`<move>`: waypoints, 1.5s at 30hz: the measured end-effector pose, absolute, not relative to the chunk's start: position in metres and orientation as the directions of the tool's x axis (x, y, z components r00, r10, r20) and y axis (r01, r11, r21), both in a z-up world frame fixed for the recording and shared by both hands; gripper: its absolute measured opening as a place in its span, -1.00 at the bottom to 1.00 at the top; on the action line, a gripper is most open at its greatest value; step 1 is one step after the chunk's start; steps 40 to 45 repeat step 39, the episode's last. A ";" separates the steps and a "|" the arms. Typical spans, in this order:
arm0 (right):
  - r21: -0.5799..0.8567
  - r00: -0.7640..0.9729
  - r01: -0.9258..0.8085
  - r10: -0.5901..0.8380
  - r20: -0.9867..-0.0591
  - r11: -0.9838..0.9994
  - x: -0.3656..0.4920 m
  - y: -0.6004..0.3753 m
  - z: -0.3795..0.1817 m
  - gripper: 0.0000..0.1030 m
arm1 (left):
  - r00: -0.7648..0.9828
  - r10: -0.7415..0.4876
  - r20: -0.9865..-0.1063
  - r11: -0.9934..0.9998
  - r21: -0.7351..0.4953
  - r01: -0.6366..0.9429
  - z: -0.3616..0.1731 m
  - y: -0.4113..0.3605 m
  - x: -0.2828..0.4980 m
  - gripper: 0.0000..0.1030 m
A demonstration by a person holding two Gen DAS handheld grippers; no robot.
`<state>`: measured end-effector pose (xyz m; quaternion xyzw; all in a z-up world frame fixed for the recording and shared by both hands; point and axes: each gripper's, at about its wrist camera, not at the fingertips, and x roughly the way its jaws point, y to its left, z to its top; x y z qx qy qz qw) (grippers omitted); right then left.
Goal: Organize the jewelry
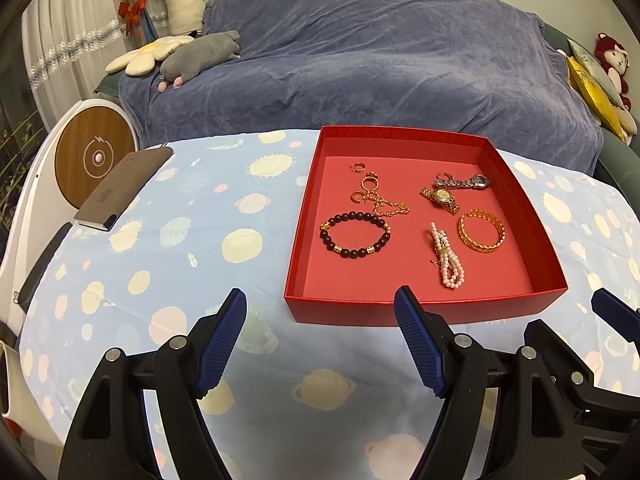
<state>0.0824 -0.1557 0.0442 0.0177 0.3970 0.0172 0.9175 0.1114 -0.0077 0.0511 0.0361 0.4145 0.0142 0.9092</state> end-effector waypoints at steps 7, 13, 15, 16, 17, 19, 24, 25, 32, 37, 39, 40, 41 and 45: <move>0.046 0.685 -0.018 0.046 -0.727 0.999 0.082 -0.156 0.044 0.52 | 0.656 0.058 -0.752 0.997 0.080 0.003 0.051 -0.008 0.111 0.43; 0.047 0.685 -0.018 0.047 -0.727 0.999 0.082 -0.156 0.044 0.52 | 0.656 0.061 -0.752 0.997 0.082 0.002 0.051 -0.008 0.111 0.43; 0.047 0.684 -0.018 0.046 -0.728 0.999 0.081 -0.156 0.043 0.52 | 0.656 0.062 -0.752 0.997 0.083 0.002 0.051 -0.008 0.111 0.42; 0.047 0.685 -0.018 0.047 -0.727 0.999 0.081 -0.156 0.043 0.52 | 0.656 0.062 -0.752 0.997 0.083 0.002 0.051 -0.008 0.111 0.42; 0.047 0.685 -0.018 0.046 -0.727 0.999 0.081 -0.156 0.043 0.52 | 0.656 0.062 -0.752 0.996 0.084 0.002 0.051 -0.008 0.111 0.42; 0.047 0.685 -0.018 0.046 -0.727 0.999 0.081 -0.156 0.043 0.52 | 0.656 0.062 -0.752 0.996 0.084 0.002 0.051 -0.008 0.111 0.42; 0.047 0.685 -0.018 0.046 -0.727 0.999 0.081 -0.156 0.043 0.52 | 0.658 0.065 -0.750 0.996 0.086 0.000 0.051 -0.007 0.111 0.42; 0.047 0.684 -0.018 0.046 -0.728 0.999 0.081 -0.155 0.043 0.52 | 0.660 0.068 -0.748 0.996 0.089 -0.001 0.052 -0.007 0.110 0.42; 0.047 0.684 -0.017 0.046 -0.728 0.999 0.081 -0.156 0.043 0.52 | 0.662 0.077 -0.745 0.995 0.100 -0.004 0.054 -0.006 0.111 0.42; 0.046 0.685 -0.016 0.045 -0.727 0.999 0.081 -0.157 0.043 0.52 | 0.657 0.077 -0.750 0.995 0.097 -0.005 0.054 -0.006 0.112 0.42; 0.049 0.684 -0.016 0.047 -0.728 0.999 0.081 -0.158 0.043 0.52 | 0.655 0.076 -0.752 0.996 0.094 -0.007 0.054 -0.007 0.111 0.42; 0.049 0.684 -0.016 0.047 -0.728 0.999 0.081 -0.158 0.043 0.52 | 0.655 0.076 -0.752 0.996 0.094 -0.007 0.054 -0.007 0.111 0.42; 0.049 0.684 -0.016 0.047 -0.728 0.999 0.081 -0.158 0.043 0.52 | 0.655 0.076 -0.752 0.996 0.094 -0.007 0.054 -0.007 0.111 0.42; 0.049 0.684 -0.016 0.047 -0.728 0.999 0.081 -0.158 0.043 0.52 | 0.655 0.076 -0.752 0.996 0.094 -0.007 0.054 -0.007 0.111 0.42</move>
